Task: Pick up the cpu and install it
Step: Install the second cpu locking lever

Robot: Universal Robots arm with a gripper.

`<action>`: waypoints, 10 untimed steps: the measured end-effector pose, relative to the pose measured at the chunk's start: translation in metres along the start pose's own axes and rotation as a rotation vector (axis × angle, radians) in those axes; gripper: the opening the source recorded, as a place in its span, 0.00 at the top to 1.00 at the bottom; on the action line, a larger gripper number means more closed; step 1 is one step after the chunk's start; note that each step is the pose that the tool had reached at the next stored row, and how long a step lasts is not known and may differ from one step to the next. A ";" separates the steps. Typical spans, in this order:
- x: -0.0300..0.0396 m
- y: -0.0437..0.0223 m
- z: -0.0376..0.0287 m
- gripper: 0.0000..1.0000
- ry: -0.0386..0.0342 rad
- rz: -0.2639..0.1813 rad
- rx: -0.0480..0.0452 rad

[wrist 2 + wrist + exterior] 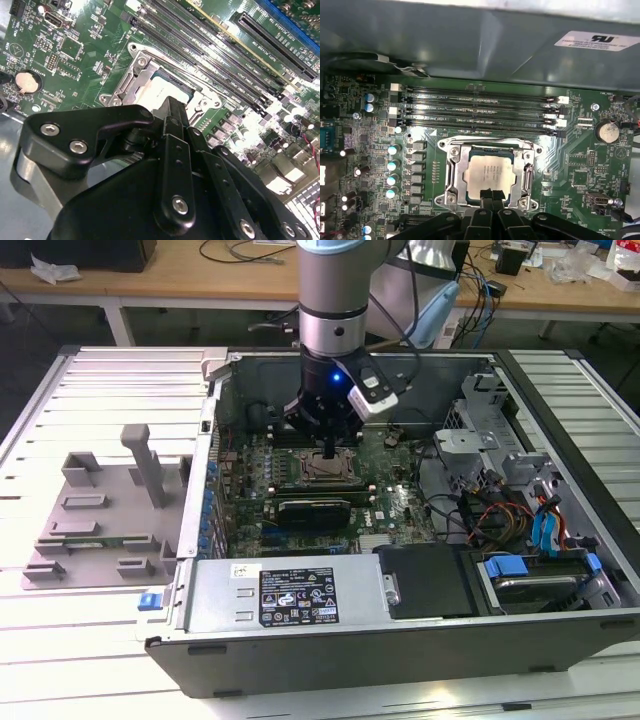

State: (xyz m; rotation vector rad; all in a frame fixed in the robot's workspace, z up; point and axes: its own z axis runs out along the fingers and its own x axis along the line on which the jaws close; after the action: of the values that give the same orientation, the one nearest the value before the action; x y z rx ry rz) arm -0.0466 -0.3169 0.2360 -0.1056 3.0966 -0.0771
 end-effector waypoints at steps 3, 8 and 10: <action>-0.0004 -0.0004 -0.0089 0.89 -0.0001 0.000 -0.0002; -0.0006 -0.0008 -0.0146 0.89 -0.0003 0.000 -0.0004; -0.0004 -0.0041 -0.0145 0.89 -0.0001 0.000 -0.0001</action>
State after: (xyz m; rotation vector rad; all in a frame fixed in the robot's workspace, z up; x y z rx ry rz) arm -0.0466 -0.3203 0.2508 -0.1057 3.0965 -0.0770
